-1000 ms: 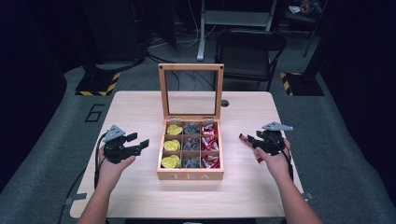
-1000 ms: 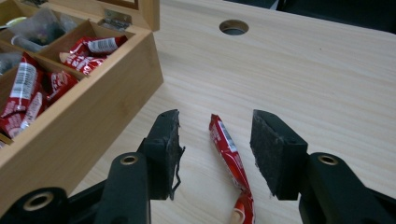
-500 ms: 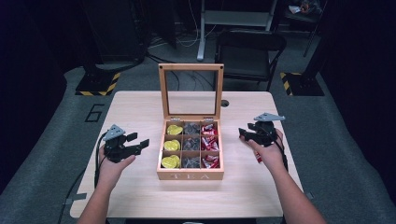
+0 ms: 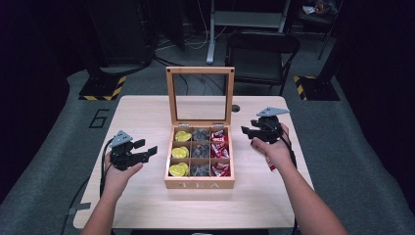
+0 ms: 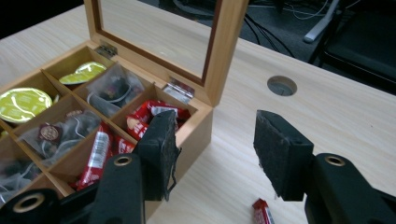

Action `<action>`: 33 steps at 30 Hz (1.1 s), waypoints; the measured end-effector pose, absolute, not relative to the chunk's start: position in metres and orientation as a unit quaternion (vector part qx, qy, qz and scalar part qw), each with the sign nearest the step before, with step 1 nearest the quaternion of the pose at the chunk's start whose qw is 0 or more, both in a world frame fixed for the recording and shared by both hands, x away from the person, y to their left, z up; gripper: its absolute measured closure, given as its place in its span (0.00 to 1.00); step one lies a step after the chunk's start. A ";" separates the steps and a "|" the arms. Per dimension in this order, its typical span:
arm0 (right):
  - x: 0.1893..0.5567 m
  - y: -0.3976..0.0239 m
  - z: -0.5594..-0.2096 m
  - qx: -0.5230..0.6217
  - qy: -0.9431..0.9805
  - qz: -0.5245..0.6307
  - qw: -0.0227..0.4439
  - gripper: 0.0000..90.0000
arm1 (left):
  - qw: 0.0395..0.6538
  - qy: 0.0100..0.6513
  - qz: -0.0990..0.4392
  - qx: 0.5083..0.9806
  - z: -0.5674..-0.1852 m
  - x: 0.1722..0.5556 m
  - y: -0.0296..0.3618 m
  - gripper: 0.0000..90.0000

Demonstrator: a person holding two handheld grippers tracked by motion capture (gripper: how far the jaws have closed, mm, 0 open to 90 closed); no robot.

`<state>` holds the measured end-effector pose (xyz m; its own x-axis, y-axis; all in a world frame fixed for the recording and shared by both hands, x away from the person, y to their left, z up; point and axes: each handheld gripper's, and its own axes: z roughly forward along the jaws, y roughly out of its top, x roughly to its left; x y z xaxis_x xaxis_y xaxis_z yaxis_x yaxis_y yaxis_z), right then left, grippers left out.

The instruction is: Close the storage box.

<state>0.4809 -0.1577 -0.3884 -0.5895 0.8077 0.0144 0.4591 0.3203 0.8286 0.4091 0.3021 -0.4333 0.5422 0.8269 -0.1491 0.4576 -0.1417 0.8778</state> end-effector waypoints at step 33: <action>0.533 -0.128 -0.393 0.387 0.790 0.438 0.186 0.53 | 0.482 0.436 0.191 0.736 -0.434 0.410 0.304 0.39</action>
<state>0.5331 -0.1281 -0.3927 -0.6313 0.7743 0.0439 0.4480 0.3179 0.8356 0.4100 0.3042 -0.4338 0.5459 0.8263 -0.1387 0.4576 -0.1553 0.8755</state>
